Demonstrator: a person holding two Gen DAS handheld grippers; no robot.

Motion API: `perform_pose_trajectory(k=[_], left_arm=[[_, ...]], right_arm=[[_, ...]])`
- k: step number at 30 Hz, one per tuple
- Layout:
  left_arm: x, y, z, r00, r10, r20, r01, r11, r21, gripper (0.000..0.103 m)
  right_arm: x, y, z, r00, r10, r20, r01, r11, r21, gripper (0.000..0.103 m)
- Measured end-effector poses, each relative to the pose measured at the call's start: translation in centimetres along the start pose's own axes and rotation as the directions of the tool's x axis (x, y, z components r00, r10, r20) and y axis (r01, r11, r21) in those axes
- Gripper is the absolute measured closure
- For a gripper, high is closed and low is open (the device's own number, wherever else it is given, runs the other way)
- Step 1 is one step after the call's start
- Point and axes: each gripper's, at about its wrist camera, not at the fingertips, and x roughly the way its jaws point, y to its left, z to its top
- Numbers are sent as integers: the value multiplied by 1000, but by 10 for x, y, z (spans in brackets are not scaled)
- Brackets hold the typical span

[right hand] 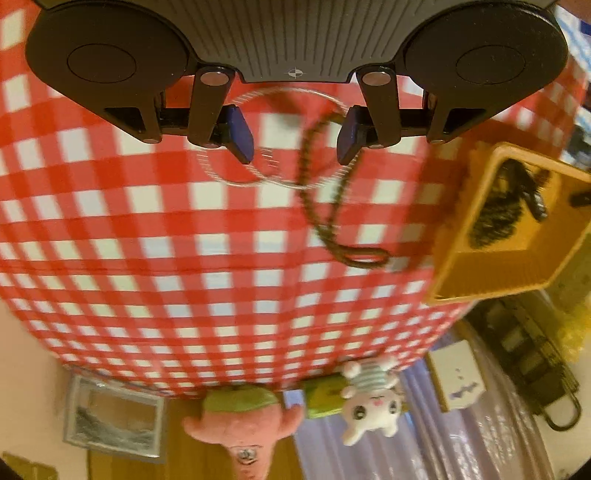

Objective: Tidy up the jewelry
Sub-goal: 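Grasp the pearl strand on the tablecloth with the right tool, then lift the pearl strand and drop it into the orange tray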

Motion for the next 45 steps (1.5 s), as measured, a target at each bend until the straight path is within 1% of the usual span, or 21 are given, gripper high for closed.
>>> perform_pose_trajectory(k=[1,5,7,8,10,16,19,20,22,25,29,32,36,39,45], left_arm=[[0,0,0,1000,0,1,0,1000,0,93],[0,1,0,1000,1,-4,-1,1000,-5,93],[0,1,0,1000,2,-3,-2,1000,-3,93],[0,1,0,1000,2,-5,-2,1000,-3,93],[0,2,0,1000,1,-7,-1,1000,-6,93],[0,3,0,1000,-1,-8,1,1000,-7,93],[0,3,0,1000,0,-8,0,1000,-7,93],[0,2,0,1000,-1,-7,1,1000,-6,93],[0,3,0,1000,0,-7,0,1000,-5,93],[0,3,0,1000,-2,-7,2,1000,-5,93],[1,0,-1,1000,-3,-4,3,1000,-3,93],[1,-1,-1,1000,-3,-3,3,1000,-4,93],[1,-3,0,1000,-7,-1,7,1000,-2,93],[1,-4,0,1000,-10,1,10,1000,-1,93],[0,-3,0,1000,-16,6,16,1000,1,93]], right_arm=[[5,4,1,1000,15,-8,-15,1000,-3,61],[26,14,4,998,51,-40,-50,999,17,67],[35,15,5,997,63,-48,-61,997,39,74],[39,15,5,997,67,-49,-64,997,53,75],[45,14,6,997,67,-46,-63,995,78,83],[51,1,7,995,91,-26,-85,979,188,96],[53,-4,7,993,111,-29,-100,962,254,96],[52,-5,7,993,113,-25,-102,959,265,97],[49,-5,5,994,110,-6,-105,957,271,101],[43,-7,4,993,120,13,-119,949,291,101],[22,-14,6,990,122,69,-138,937,320,101],[0,-18,12,987,110,113,-141,938,317,101],[-31,-23,22,979,95,180,-148,938,315,101],[-55,-23,31,969,96,230,-165,939,302,101],[-88,-7,52,944,121,306,-203,946,252,101]])
